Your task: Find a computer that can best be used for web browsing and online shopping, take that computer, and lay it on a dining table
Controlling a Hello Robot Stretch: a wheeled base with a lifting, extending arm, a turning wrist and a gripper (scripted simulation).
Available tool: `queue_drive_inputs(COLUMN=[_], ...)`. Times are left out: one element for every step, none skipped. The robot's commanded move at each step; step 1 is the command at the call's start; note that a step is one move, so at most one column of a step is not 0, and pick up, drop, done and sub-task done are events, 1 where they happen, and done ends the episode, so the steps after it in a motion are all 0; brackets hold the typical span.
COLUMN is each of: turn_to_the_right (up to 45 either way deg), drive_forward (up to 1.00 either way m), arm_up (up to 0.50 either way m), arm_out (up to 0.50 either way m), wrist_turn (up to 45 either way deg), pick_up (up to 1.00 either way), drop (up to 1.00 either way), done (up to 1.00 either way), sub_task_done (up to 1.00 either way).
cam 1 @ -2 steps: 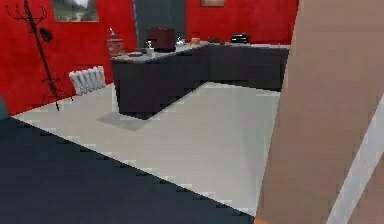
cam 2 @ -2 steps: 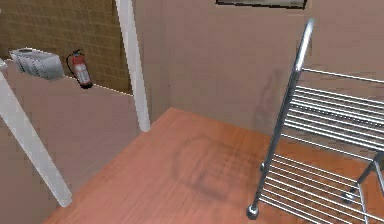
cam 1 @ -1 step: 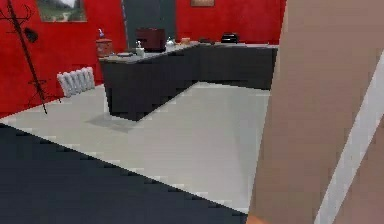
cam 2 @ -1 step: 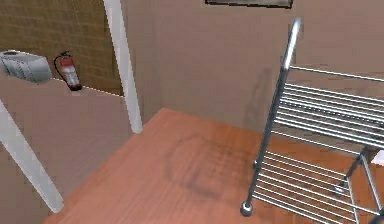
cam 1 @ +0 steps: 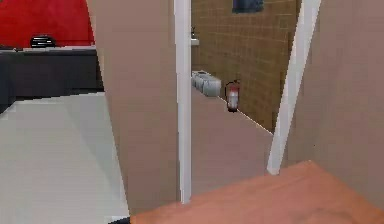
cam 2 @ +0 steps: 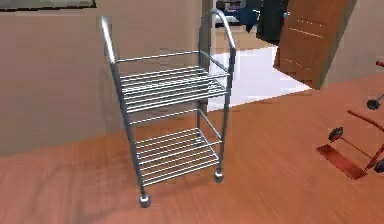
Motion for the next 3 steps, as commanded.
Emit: queue_drive_inputs(turn_to_the_right=[45.0,24.0,0.0], drive_forward=[0.00,0.00,0.05], arm_up=[0.00,0.00,0.00], arm_out=[0.00,0.00,0.00], wrist_turn=[0.0,0.0,0.0], pick_up=[0.00,0.00,0.00], drop=[0.00,0.00,0.00], done=[0.00,0.00,0.00], sub_task_done=[0.00,0.00,0.00])
